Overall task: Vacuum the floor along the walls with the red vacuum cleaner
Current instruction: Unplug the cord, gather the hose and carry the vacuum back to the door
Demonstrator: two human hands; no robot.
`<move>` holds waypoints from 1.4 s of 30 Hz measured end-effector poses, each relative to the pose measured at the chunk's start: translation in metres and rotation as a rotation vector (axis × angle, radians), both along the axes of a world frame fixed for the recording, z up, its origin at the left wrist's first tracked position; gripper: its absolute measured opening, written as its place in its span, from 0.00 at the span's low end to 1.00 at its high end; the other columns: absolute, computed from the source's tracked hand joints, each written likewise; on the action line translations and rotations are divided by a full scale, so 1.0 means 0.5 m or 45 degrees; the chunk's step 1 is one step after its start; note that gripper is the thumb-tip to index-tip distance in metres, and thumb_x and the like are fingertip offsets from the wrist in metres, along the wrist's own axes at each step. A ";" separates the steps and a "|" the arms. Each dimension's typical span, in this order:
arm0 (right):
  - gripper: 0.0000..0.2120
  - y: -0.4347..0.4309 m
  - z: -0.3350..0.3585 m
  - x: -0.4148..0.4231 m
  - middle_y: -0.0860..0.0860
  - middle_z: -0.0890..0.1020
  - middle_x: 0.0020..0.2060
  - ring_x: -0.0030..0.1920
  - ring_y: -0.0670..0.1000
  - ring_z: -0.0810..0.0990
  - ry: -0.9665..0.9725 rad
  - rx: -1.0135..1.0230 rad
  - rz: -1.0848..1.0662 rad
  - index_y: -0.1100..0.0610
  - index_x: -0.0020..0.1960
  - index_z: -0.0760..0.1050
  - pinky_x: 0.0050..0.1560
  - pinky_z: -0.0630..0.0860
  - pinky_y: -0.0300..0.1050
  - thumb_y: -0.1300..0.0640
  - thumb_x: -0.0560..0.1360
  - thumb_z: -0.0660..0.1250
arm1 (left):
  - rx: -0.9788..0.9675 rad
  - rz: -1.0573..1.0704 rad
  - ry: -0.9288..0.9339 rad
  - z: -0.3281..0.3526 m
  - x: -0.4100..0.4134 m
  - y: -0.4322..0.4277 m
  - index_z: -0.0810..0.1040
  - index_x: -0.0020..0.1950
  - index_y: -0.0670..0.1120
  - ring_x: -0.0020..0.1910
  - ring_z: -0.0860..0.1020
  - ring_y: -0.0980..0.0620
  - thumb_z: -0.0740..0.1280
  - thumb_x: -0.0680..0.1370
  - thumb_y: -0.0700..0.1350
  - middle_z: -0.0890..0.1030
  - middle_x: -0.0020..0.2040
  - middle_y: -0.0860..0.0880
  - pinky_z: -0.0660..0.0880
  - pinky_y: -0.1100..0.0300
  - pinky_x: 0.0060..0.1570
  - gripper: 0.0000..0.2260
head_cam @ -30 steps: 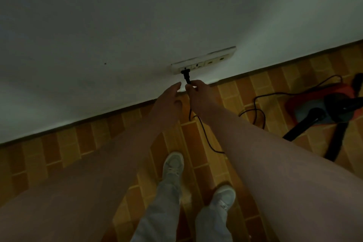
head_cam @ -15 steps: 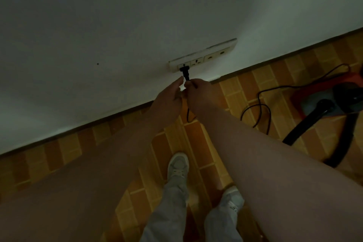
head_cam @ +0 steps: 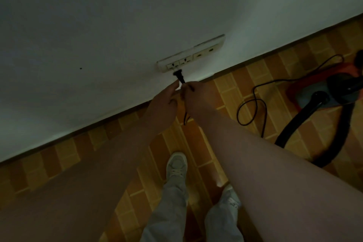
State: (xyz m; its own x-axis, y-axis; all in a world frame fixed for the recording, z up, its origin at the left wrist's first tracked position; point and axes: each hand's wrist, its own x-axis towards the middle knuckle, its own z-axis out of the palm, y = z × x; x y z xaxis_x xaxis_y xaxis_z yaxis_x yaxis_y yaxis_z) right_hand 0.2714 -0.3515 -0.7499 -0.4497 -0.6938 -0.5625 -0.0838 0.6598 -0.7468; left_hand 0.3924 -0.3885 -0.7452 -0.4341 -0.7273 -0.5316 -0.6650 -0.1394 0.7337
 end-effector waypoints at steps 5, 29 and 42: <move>0.11 0.098 -0.015 -0.043 0.53 0.81 0.37 0.29 0.45 0.73 -0.098 0.166 -0.073 0.56 0.48 0.78 0.32 0.69 0.41 0.55 0.84 0.59 | 0.101 -0.056 -0.024 -0.005 -0.001 0.018 0.56 0.82 0.58 0.78 0.60 0.57 0.55 0.85 0.40 0.61 0.81 0.55 0.61 0.52 0.77 0.26; 0.10 0.510 -0.059 -0.408 0.53 0.79 0.31 0.33 0.52 0.80 -0.545 0.085 -1.208 0.58 0.63 0.72 0.40 0.82 0.51 0.54 0.85 0.58 | 0.179 -0.993 -0.357 -0.084 -0.361 0.366 0.65 0.79 0.50 0.73 0.69 0.46 0.64 0.84 0.46 0.66 0.78 0.48 0.69 0.57 0.68 0.23; 0.07 0.485 -0.275 -0.508 0.52 0.75 0.31 0.32 0.50 0.76 -0.447 0.143 -1.113 0.55 0.60 0.73 0.43 0.80 0.54 0.59 0.85 0.59 | -0.041 -1.041 -0.623 -0.343 -0.514 0.269 0.77 0.63 0.44 0.57 0.77 0.47 0.61 0.84 0.45 0.79 0.61 0.45 0.73 0.57 0.52 0.11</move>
